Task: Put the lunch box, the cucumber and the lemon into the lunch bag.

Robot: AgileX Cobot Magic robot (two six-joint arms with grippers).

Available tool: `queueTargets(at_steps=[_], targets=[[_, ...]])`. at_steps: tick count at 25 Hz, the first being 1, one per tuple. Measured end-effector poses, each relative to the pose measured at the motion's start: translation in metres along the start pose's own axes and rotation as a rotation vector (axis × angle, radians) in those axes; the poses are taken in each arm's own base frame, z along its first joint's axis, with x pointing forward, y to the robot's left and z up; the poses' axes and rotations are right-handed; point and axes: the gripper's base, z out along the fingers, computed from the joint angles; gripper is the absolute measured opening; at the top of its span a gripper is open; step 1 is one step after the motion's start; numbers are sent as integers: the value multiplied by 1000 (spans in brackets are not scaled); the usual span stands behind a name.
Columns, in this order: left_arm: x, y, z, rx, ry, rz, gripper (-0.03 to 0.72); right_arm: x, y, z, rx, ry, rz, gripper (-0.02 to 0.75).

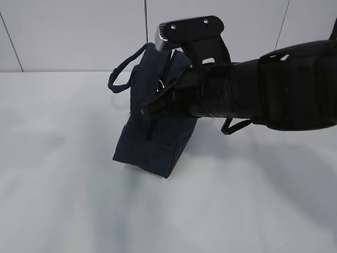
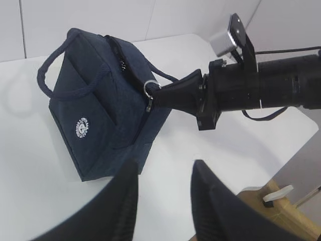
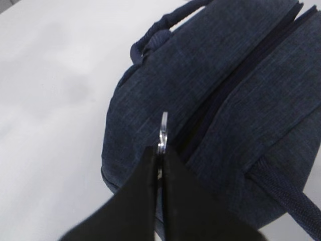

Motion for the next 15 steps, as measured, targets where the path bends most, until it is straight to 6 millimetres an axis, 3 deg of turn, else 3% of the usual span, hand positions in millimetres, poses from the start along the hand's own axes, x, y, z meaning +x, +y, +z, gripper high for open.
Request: queueTargets(at_steps=[5,15], targets=[[1,5,10,7,43,-34,239,-5,0,0,0,-13,7,0],[11,26,54,44,218,-85,239,-5,0,-1,1,-14,-17,0]])
